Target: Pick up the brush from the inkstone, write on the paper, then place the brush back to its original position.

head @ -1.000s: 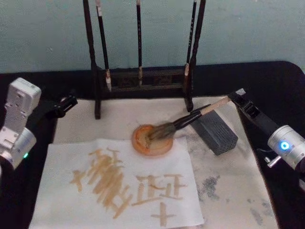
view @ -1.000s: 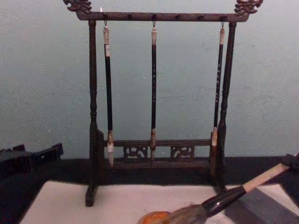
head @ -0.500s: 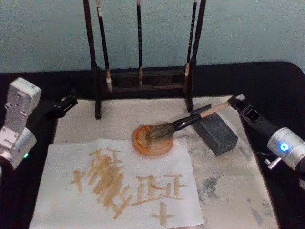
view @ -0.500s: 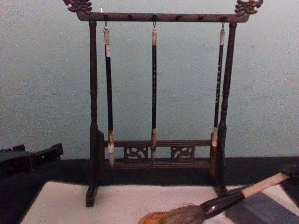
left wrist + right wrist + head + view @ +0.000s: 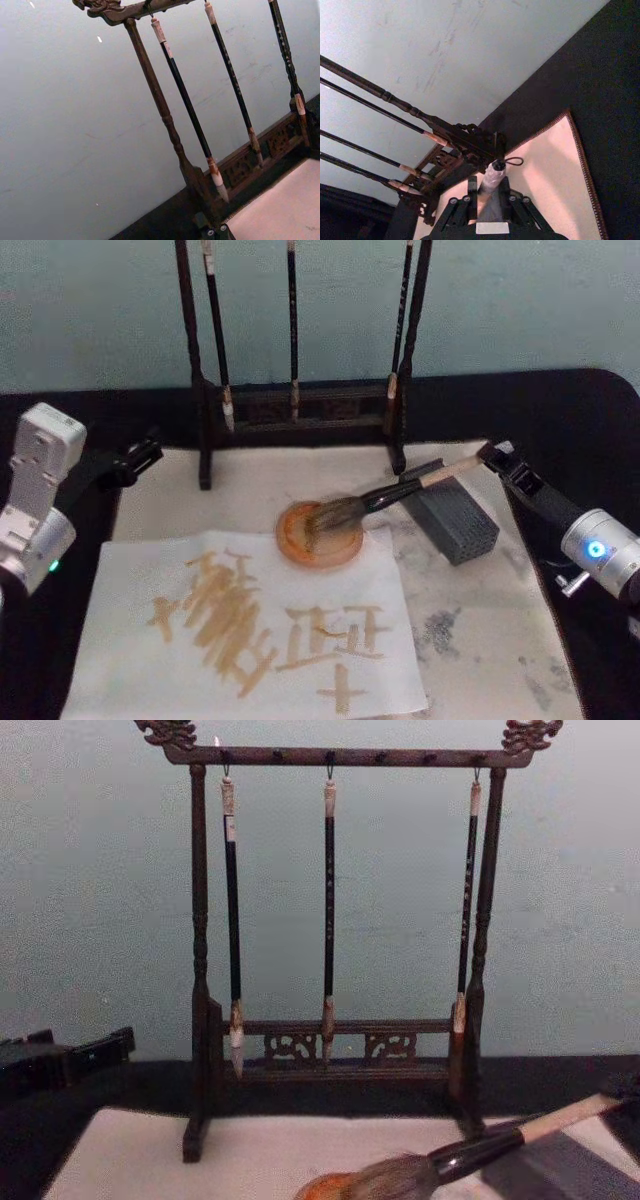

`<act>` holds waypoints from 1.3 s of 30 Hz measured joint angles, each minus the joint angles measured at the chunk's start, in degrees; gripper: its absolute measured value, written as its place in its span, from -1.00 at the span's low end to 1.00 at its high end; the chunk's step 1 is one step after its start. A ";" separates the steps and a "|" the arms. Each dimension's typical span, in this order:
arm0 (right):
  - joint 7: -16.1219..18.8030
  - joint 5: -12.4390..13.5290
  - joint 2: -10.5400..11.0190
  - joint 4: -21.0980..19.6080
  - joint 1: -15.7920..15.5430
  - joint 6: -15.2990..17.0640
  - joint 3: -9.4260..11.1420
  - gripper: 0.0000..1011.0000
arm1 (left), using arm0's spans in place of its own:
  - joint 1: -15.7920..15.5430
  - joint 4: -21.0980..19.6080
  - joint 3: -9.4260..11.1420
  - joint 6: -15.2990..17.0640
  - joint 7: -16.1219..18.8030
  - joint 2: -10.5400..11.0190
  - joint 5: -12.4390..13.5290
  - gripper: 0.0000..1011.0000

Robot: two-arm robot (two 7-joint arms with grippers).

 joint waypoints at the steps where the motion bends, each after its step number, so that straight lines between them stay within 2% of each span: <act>1: 0.00 -0.01 0.00 0.00 0.00 0.00 0.00 -0.46 | 0.00 0.00 0.00 0.00 0.00 0.00 0.00 0.98; 4: 0.02 -0.02 0.00 -0.02 -0.02 -0.01 0.00 -0.29 | 0.00 0.00 0.00 0.00 0.00 0.00 0.00 0.98; 5: 0.04 -0.03 -0.01 -0.04 -0.02 -0.03 0.01 -0.17 | 0.00 0.00 0.00 0.00 0.00 0.00 -0.01 0.98; 7: 0.05 -0.03 -0.01 -0.04 -0.03 -0.03 0.02 -0.10 | 0.00 0.00 0.00 0.00 0.00 0.00 0.00 0.98; 8: 0.05 -0.03 -0.01 -0.05 -0.03 -0.04 0.02 0.05 | 0.00 0.00 0.00 0.00 0.00 0.00 0.00 0.98; 11: 0.04 -0.01 0.01 -0.13 -0.07 -0.07 0.06 0.17 | 0.00 0.00 0.00 0.00 0.00 0.00 0.00 0.98; 12: -0.25 0.07 0.17 -0.43 -0.23 -0.10 0.13 0.29 | 0.00 0.00 0.00 0.00 0.00 0.00 0.00 0.98; 15: -1.21 0.37 0.59 -1.10 -0.64 -0.22 0.32 0.41 | 0.00 0.00 0.00 0.00 0.00 0.00 0.00 0.98; 16: -1.81 0.54 0.90 -1.59 -0.94 -0.34 0.44 0.53 | 0.00 0.00 0.00 0.00 0.00 0.00 0.00 0.98; 18: -2.30 0.71 1.25 -2.08 -1.23 -0.50 0.56 0.59 | 0.00 0.00 0.00 0.00 0.00 0.00 0.00 0.98; 19: -2.79 0.82 1.62 -2.65 -1.54 -0.66 0.64 0.71 | 0.00 0.00 0.00 0.00 0.00 0.00 0.00 0.98; 23: -3.97 1.03 2.57 -4.01 -2.22 -0.91 0.76 0.91 | 0.00 0.00 0.00 0.00 0.00 0.00 0.00 0.98; 25: -4.57 1.04 3.12 -4.68 -2.61 -1.06 0.78 0.98 | 0.00 0.00 0.00 0.00 0.00 0.00 0.00 0.98; 34: -6.59 0.50 5.27 -7.87 -4.41 -1.56 0.64 0.98 | 0.00 0.00 0.00 0.00 0.00 0.00 0.00 0.98; 39: -8.00 -1.68 6.89 -11.03 -6.41 -3.23 0.78 0.98 | 0.00 0.00 0.00 0.00 0.00 0.00 0.00 0.98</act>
